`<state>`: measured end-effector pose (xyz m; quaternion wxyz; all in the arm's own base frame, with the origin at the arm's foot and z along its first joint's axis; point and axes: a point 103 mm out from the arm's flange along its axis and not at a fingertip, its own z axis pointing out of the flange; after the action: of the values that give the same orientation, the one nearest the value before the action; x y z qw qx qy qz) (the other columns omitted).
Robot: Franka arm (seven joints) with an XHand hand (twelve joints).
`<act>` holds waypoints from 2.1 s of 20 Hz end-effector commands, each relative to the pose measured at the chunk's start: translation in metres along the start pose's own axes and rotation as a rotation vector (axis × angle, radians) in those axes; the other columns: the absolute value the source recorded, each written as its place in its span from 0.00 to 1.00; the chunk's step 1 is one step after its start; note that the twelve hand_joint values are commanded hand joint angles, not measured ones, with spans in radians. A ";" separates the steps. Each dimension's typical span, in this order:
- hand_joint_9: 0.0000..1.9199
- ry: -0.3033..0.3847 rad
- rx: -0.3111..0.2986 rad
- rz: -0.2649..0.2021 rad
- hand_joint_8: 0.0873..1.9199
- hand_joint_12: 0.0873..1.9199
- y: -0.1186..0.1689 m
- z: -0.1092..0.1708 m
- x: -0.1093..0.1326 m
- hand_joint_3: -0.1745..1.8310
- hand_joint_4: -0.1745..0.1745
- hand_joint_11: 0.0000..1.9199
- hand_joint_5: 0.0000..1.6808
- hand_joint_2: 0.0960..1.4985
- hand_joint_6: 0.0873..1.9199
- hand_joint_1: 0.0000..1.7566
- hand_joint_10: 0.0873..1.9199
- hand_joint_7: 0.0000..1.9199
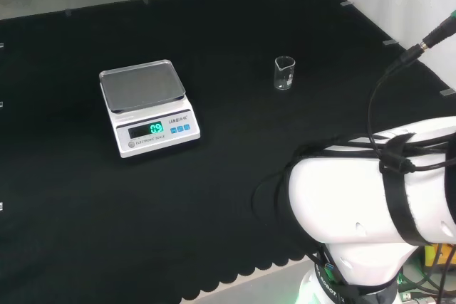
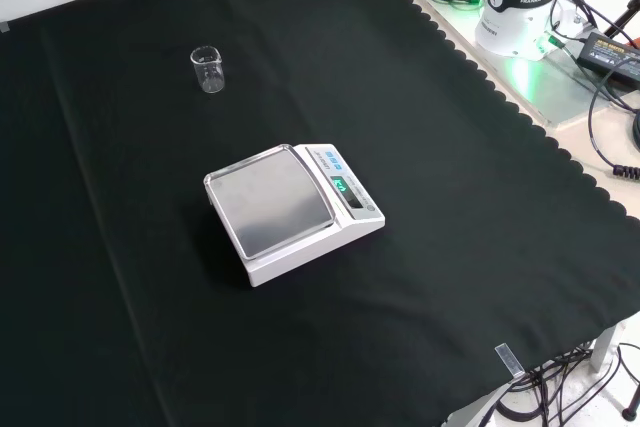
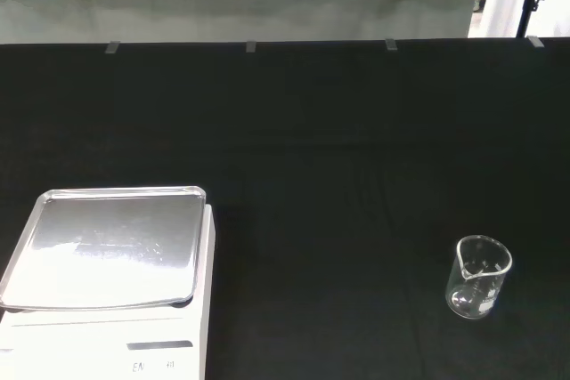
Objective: Pick up the beaker.
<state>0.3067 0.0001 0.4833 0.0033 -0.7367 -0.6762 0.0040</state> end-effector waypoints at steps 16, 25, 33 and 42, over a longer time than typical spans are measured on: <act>0.00 0.049 0.058 -0.066 0.27 0.78 0.035 0.034 -0.048 0.22 0.48 0.00 0.12 0.50 0.00 0.26 0.20 0.00; 0.00 -0.056 0.131 -0.008 0.35 0.79 0.087 0.054 -0.038 0.19 0.39 0.00 0.20 0.50 0.00 0.26 0.25 0.01; 0.00 -0.015 0.208 0.051 0.37 0.80 0.131 0.094 -0.062 0.17 0.34 0.00 0.24 0.49 0.00 0.26 0.31 0.03; 0.00 0.010 0.258 0.136 0.38 0.80 0.167 0.132 -0.103 0.15 0.33 0.02 0.12 0.47 0.00 0.27 0.36 0.04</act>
<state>0.4384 -0.0818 0.3667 0.0900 -0.7505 -0.6474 0.0974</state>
